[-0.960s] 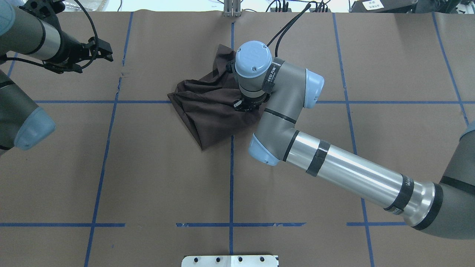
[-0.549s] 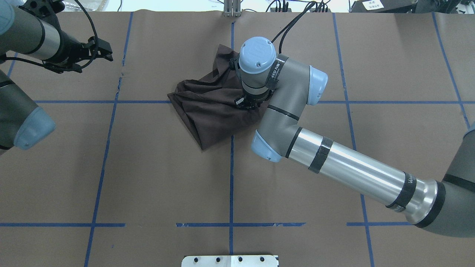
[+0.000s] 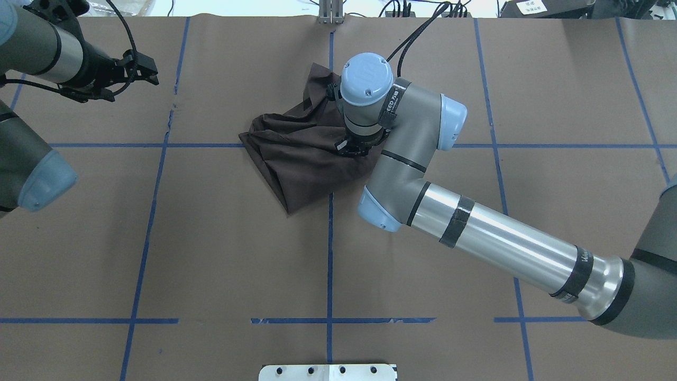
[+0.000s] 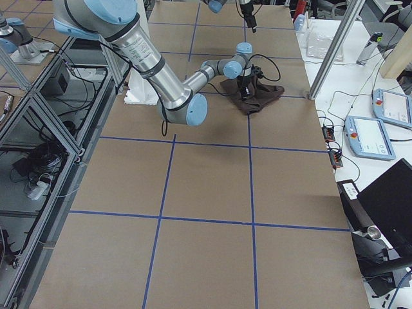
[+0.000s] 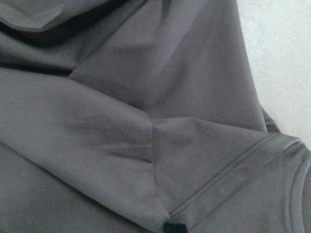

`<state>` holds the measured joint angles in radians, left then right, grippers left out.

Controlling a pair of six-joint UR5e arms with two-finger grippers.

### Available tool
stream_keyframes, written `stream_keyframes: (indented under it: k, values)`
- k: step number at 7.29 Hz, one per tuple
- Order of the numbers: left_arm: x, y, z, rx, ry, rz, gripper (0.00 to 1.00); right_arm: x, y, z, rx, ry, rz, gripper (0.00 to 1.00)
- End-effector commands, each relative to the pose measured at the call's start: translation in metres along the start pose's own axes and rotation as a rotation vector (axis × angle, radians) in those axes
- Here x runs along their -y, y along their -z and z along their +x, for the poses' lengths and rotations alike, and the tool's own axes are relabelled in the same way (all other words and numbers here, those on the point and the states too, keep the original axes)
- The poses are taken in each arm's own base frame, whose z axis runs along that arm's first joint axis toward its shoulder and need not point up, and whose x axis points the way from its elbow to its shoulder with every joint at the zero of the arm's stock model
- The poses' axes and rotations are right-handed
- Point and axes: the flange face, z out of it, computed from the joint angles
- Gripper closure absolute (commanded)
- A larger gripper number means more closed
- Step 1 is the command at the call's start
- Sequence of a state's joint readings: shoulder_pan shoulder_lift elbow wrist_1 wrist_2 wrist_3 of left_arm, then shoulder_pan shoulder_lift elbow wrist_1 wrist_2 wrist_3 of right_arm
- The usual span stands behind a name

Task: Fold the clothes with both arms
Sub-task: 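Lift the shirt's corner with the right gripper toward the far side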

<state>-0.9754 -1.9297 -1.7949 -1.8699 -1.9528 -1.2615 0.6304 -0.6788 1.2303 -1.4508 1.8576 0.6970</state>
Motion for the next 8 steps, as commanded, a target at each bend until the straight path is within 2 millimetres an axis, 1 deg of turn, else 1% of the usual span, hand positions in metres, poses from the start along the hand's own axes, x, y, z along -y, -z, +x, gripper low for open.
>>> stream_keyframes:
  k: [1, 2, 3, 4, 5, 6, 7, 8]
  values:
    - [0.003, 0.003, -0.001, -0.002, 0.003, 0.004, 0.00, 0.014, 0.013, 0.011, 0.000, -0.016, 0.021, 1.00]
    - [0.004, 0.003, -0.002, 0.000, 0.004, 0.005, 0.00, 0.032, 0.024, 0.025, 0.018, -0.026, 0.068, 1.00]
    - [0.007, 0.005, -0.003, 0.001, 0.007, 0.009, 0.00, 0.049, 0.016, 0.030, 0.041, -0.023, 0.112, 1.00]
    - [0.008, 0.005, -0.004, 0.001, 0.009, 0.012, 0.00, 0.068, 0.014, 0.029, 0.047, -0.024, 0.131, 1.00]
    - [0.009, 0.005, -0.004, 0.002, 0.010, 0.013, 0.00, 0.077, 0.021, 0.027, 0.051, -0.034, 0.141, 1.00]
    - [0.009, 0.005, -0.004, 0.003, 0.010, 0.013, 0.00, 0.078, 0.025, 0.026, 0.067, -0.073, 0.136, 0.77]
    - [0.009, 0.006, -0.004, 0.001, 0.010, 0.013, 0.00, 0.068, 0.021, 0.026, 0.118, -0.123, 0.085, 0.30]
    - [0.010, 0.006, -0.003, 0.000, 0.010, 0.015, 0.00, 0.049, 0.013, 0.034, 0.143, -0.134, 0.047, 0.01]
